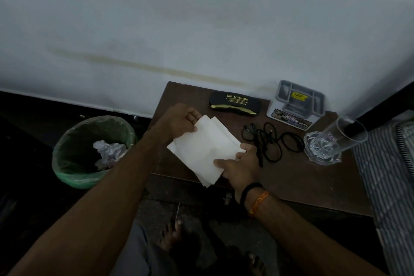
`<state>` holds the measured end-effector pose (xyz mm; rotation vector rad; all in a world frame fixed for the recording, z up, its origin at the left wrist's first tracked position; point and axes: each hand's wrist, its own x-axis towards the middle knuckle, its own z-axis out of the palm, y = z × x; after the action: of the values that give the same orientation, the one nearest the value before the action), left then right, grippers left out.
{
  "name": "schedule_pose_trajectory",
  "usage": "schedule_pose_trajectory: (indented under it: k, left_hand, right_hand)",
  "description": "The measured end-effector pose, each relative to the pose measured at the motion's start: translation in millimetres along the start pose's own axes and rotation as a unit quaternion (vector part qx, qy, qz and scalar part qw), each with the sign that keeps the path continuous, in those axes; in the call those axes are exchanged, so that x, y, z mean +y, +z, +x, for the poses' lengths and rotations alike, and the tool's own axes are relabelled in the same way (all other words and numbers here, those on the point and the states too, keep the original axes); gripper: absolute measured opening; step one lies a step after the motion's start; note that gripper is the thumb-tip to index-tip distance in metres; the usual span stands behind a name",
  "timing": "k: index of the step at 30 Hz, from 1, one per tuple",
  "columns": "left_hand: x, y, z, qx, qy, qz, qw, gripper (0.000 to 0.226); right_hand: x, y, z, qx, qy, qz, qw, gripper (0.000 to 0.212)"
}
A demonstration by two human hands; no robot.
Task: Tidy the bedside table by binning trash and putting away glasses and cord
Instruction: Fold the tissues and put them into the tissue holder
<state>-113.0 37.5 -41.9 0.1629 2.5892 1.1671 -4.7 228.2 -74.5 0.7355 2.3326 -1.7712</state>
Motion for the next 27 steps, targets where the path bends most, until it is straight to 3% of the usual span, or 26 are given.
schedule_pose_trajectory:
  k: [3, 5, 7, 13, 27]
  left_hand:
    - [4.4, 4.5, 4.9, 0.029, 0.046, 0.009, 0.999, 0.026]
    - [7.5, 9.7, 8.4, 0.043, 0.065, 0.029, 0.997, 0.024]
    - [10.3, 15.6, 10.5, 0.051, 0.073, 0.045, 0.995, 0.023]
    - [4.2, 24.5, 14.1, 0.070, 0.036, 0.052, 0.996, 0.022]
    - [-3.7, 26.9, 11.8, 0.055, 0.006, 0.038, 0.998, 0.031]
  right_hand:
    - [-11.8, -8.7, 0.7, -0.035, -0.063, -0.175, 0.982, 0.069]
    - [-23.4, -18.9, 7.6, 0.006, -0.141, -0.347, 0.927, 0.051]
    - [-33.5, -28.3, 18.9, 0.044, -0.210, -0.409, 0.887, 0.045]
    - [-40.7, -25.1, 41.8, -0.063, -0.195, -0.454, 0.867, 0.069]
    - [-38.1, -14.6, 51.7, -0.018, -0.125, -0.371, 0.920, 0.045]
